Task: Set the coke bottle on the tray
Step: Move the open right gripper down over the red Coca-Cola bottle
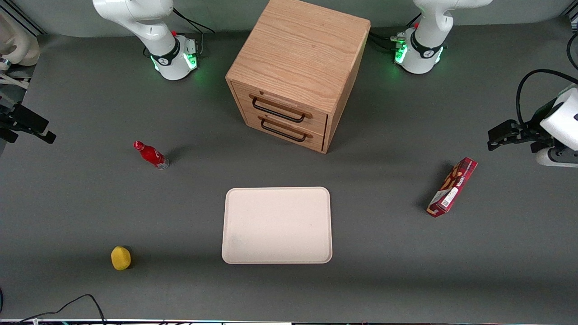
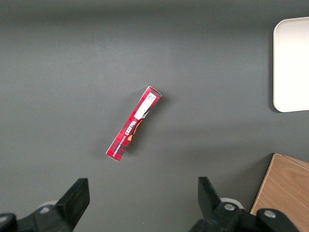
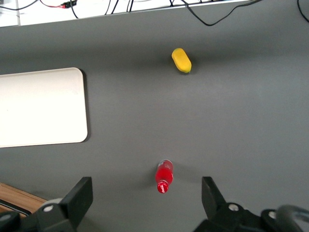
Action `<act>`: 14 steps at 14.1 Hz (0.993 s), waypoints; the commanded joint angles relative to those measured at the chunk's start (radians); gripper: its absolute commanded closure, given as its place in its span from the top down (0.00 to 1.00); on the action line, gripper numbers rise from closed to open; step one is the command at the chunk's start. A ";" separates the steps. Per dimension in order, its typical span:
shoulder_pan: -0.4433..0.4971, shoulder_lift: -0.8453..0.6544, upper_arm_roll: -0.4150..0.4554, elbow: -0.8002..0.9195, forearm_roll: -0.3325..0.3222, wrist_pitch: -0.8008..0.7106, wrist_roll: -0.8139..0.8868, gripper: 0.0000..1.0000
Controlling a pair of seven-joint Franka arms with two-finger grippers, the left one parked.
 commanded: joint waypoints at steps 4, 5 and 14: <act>0.014 0.006 0.003 -0.082 -0.006 -0.025 -0.031 1.00; 0.014 -0.006 0.009 -0.131 -0.006 -0.002 -0.028 1.00; 0.007 -0.249 0.026 -0.753 -0.036 0.458 -0.037 1.00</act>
